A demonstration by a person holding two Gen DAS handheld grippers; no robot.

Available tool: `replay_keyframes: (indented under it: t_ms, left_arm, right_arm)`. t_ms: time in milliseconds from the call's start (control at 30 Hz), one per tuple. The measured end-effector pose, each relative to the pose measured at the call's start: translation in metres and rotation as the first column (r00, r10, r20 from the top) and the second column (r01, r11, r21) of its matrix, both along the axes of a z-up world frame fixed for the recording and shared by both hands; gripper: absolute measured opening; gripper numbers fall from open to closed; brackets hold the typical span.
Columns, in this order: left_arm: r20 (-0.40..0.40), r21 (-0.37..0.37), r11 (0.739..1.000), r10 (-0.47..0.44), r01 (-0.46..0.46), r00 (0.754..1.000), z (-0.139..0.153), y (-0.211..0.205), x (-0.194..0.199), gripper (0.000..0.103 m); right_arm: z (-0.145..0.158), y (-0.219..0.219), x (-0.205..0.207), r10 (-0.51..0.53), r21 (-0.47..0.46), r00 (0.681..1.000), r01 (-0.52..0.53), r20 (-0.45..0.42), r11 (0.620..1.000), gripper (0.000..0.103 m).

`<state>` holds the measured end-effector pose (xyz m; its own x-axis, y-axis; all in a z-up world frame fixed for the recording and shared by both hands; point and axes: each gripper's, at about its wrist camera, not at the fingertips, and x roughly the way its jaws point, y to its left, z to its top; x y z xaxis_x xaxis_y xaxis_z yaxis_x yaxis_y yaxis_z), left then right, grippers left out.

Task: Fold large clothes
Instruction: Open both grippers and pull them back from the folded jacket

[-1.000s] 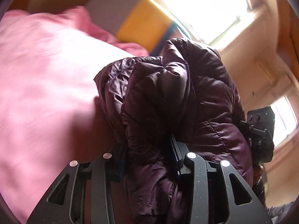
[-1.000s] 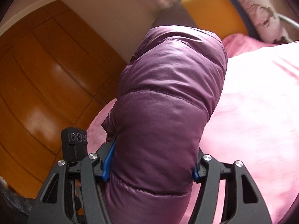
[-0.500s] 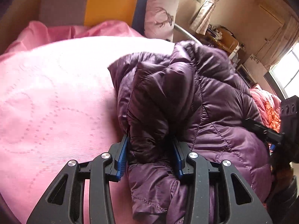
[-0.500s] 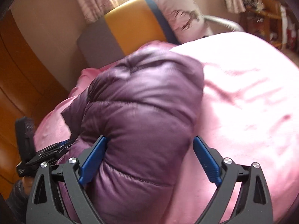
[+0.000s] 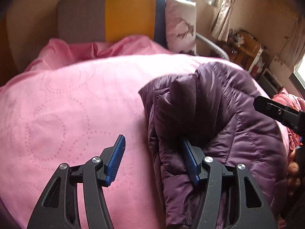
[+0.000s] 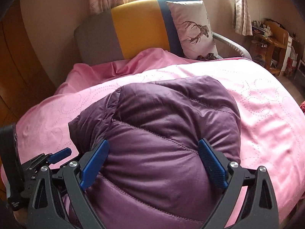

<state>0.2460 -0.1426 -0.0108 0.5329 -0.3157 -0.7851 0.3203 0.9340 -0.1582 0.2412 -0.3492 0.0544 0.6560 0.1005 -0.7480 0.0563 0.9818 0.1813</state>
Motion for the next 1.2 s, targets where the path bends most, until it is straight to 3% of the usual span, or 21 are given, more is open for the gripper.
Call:
replay_keyframes:
  t_ms: [267, 433, 600, 767, 1200]
  left_arm:
    - [-0.031, -0.01, 1.0, 0.016, -0.017, 0.999, -0.037, 0.012, -0.013, 0.058]
    - [-0.036, 0.0, 0.999, 0.039, -0.039, 0.999, -0.04, 0.013, -0.009, 0.058]
    - [0.031, 0.02, 0.995, 0.096, -0.097, 0.995, -0.007, 0.02, -0.027, 0.069]
    - [0.102, -0.034, 0.993, 0.118, -0.116, 0.988, 0.025, 0.03, -0.058, 0.075]
    - [0.174, -0.081, 0.994, 0.092, -0.078, 0.98, 0.048, 0.027, -0.112, 0.08]
  right_arm:
    - [-0.054, 0.012, 0.011, 0.071, -0.099, 0.997, -0.07, 0.009, 0.993, 0.1]
    - [-0.055, 0.008, 0.014, 0.065, -0.107, 0.998, -0.064, -0.001, 0.992, 0.1]
    - [-0.031, 0.002, -0.01, 0.019, -0.064, 0.999, -0.016, 0.047, 0.998, 0.101]
    - [-0.019, -0.003, -0.049, -0.01, -0.024, 0.997, 0.012, 0.081, 1.0, 0.101]
    - [-0.028, 0.006, -0.123, 0.004, -0.015, 0.997, -0.003, 0.071, 1.0, 0.101]
